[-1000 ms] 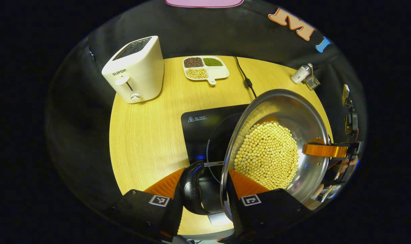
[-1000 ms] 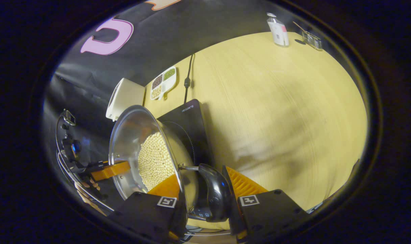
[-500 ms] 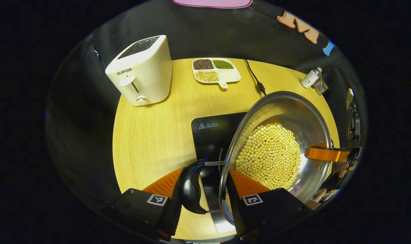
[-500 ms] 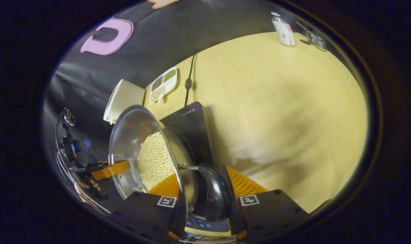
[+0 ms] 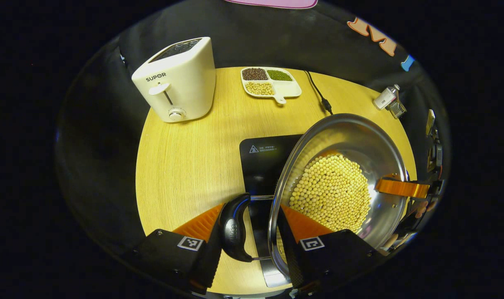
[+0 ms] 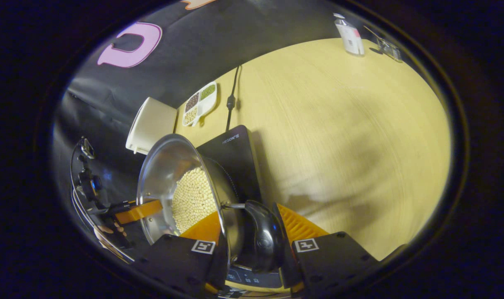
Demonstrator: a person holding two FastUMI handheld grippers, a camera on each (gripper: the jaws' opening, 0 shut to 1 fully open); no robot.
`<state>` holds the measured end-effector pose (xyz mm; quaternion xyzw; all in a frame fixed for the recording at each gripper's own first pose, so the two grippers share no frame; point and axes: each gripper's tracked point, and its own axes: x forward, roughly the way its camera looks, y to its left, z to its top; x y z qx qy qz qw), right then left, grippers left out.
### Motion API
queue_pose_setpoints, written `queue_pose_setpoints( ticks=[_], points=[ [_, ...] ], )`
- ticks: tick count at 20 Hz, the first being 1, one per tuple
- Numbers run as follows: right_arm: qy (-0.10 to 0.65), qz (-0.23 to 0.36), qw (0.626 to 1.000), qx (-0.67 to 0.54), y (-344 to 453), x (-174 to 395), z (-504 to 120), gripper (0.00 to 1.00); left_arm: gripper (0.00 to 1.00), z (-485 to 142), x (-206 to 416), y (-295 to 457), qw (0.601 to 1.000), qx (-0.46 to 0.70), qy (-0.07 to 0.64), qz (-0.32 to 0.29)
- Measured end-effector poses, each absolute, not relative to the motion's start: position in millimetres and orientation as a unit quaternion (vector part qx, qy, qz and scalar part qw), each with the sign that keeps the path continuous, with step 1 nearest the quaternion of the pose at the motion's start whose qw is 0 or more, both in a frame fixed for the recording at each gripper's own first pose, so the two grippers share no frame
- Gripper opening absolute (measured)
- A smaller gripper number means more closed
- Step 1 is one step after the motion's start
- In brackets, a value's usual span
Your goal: First push the handle of the pot to place it horizontally, then grasp the pot with both hands and set it on the induction cooktop.
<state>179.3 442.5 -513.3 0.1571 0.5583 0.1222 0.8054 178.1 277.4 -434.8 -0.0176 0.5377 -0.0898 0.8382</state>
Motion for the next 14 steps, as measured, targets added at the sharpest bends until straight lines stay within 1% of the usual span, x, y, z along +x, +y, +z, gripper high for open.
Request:
queue_pose_setpoints(
  ticks=[1, 2, 5, 6, 7, 8, 9, 10, 12, 13, 14],
  points=[
    [0.561, 0.123, 0.803, 0.159, 442.7, 178.2, -514.3, 0.50, 0.70, -435.0, 176.7, 276.9, 0.838, -0.015, 0.538, -0.089],
    [0.562, 0.123, 0.802, 0.159, 442.5, 178.3, -514.2, 0.55, 0.71, -433.9, 176.2, 277.2, 0.839, -0.013, 0.537, -0.089],
    [0.563, 0.123, 0.802, 0.159, 443.2, 178.0, -515.7, 0.55, 0.72, -435.0, 178.3, 278.7, 0.843, -0.013, 0.532, -0.080],
    [0.563, 0.123, 0.802, 0.159, 442.7, 177.7, -515.3, 0.60, 0.74, -435.4, 178.0, 281.3, 0.845, -0.011, 0.530, -0.074],
    [0.562, 0.124, 0.802, 0.160, 442.4, 176.0, -515.1, 0.52, 0.75, -436.9, 177.3, 282.7, 0.846, -0.010, 0.529, -0.068],
    [0.563, 0.126, 0.800, 0.162, 442.4, 176.3, -515.7, 0.56, 0.82, -437.6, 174.7, 286.4, 0.846, -0.007, 0.530, -0.059],
    [0.568, 0.124, 0.798, 0.162, 441.2, 174.8, -516.3, 0.53, 0.87, -436.0, 172.1, 291.4, 0.847, -0.006, 0.530, -0.050],
    [0.569, 0.122, 0.797, 0.161, 437.6, 172.3, -517.1, 0.58, 1.00, -437.7, 168.9, 291.5, 0.849, -0.015, 0.527, -0.044],
    [0.556, 0.116, 0.808, 0.155, 423.8, 172.0, -510.8, 0.64, 1.00, -428.8, 163.5, 293.8, 0.856, -0.019, 0.515, -0.039],
    [0.543, 0.111, 0.819, 0.147, 412.6, 170.5, -506.7, 0.76, 1.00, -426.5, 161.2, 294.5, 0.862, -0.017, 0.505, -0.039],
    [0.540, 0.110, 0.820, 0.155, 408.8, 169.7, -497.3, 0.88, 1.00, -422.8, 156.5, 294.8, 0.866, -0.017, 0.498, -0.040]
  ],
)
